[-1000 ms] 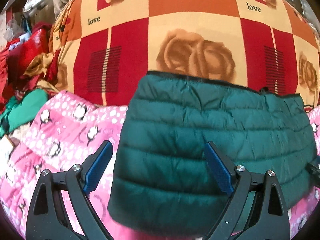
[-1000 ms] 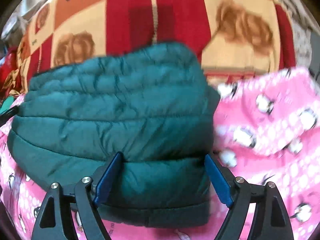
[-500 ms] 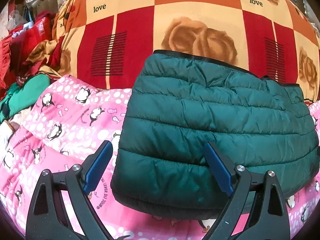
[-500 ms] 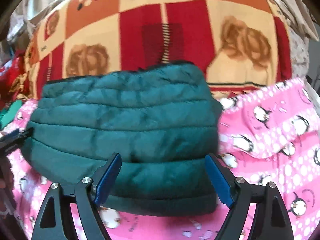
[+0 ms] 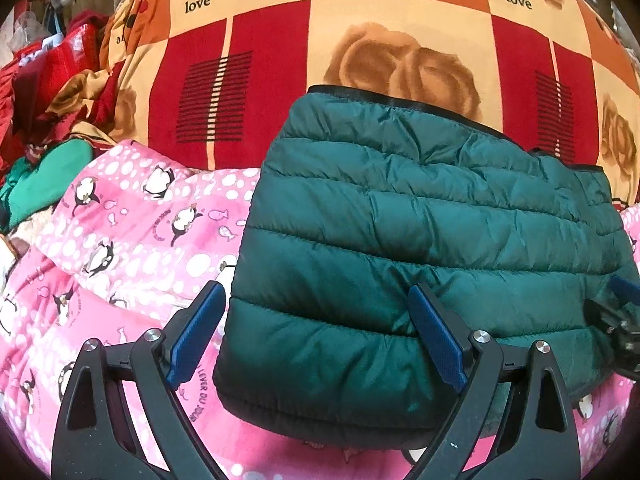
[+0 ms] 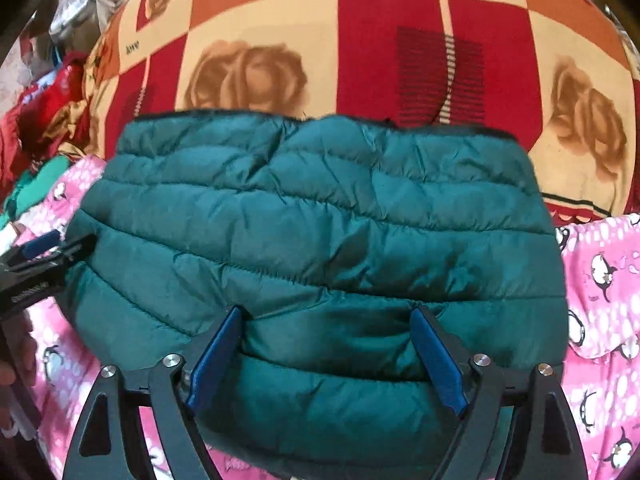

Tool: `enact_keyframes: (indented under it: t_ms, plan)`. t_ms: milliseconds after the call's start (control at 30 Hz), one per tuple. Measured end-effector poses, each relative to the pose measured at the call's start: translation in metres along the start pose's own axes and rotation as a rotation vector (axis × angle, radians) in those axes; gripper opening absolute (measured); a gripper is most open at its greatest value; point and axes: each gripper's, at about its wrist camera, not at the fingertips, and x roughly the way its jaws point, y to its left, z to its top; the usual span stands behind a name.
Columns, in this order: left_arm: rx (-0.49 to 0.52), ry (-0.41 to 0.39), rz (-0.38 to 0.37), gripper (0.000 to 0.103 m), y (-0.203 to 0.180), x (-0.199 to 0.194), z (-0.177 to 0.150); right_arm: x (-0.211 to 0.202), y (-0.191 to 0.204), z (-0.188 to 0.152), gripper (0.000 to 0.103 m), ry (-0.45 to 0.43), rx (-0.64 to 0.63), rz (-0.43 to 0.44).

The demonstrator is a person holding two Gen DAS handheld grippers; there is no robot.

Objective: Fold large clothes

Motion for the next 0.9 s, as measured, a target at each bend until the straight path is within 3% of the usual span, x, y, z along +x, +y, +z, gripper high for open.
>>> enact_keyframes:
  t_ms: [167, 267, 400, 633, 900]
  plan:
    - [-0.007, 0.003, -0.003, 0.093, -0.001, 0.004, 0.0, 0.002, 0.0, 0.005, 0.089, 0.017, 0.002, 0.009]
    - [-0.011, 0.003, -0.007, 0.093, 0.0, 0.006, 0.0, -0.014, -0.005, 0.015, 0.089, -0.045, 0.032, 0.048]
    - [-0.016, 0.004, -0.01, 0.093, 0.001, 0.008, 0.001, -0.019, -0.013, 0.034, 0.089, -0.092, 0.047, 0.03]
    - [-0.015, 0.006, -0.021, 0.093, 0.002, 0.011, 0.003, 0.012, -0.03, 0.067, 0.089, -0.083, 0.067, -0.043]
    - [-0.009, -0.004, -0.038, 0.096, 0.003, 0.016, 0.003, 0.052, -0.057, 0.071, 0.09, -0.022, 0.154, -0.07]
